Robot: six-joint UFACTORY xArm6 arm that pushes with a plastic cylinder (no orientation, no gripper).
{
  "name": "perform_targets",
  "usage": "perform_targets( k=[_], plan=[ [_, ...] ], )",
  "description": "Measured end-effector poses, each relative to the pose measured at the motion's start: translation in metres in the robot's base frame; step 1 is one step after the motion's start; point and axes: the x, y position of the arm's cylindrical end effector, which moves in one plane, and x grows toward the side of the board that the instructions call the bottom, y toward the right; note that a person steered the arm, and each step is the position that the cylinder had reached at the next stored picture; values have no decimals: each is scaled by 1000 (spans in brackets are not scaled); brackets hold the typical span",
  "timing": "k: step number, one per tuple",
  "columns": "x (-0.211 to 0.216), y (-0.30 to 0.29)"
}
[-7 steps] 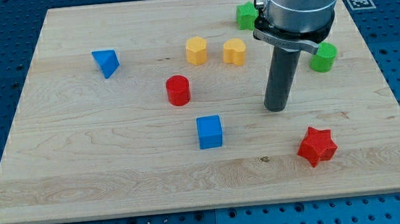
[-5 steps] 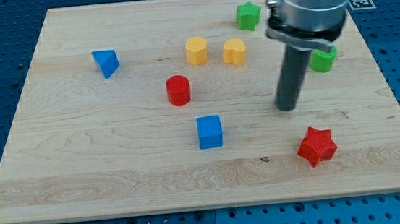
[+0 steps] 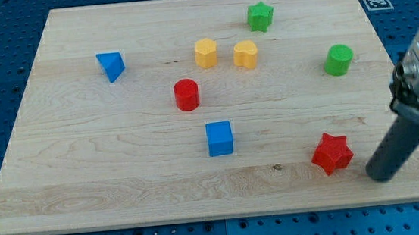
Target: Slide the red star left and up a bit
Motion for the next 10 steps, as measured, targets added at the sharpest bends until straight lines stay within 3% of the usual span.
perform_targets(
  k=[3,10],
  plan=[
    [3,-25],
    [-64,-33]
  ],
)
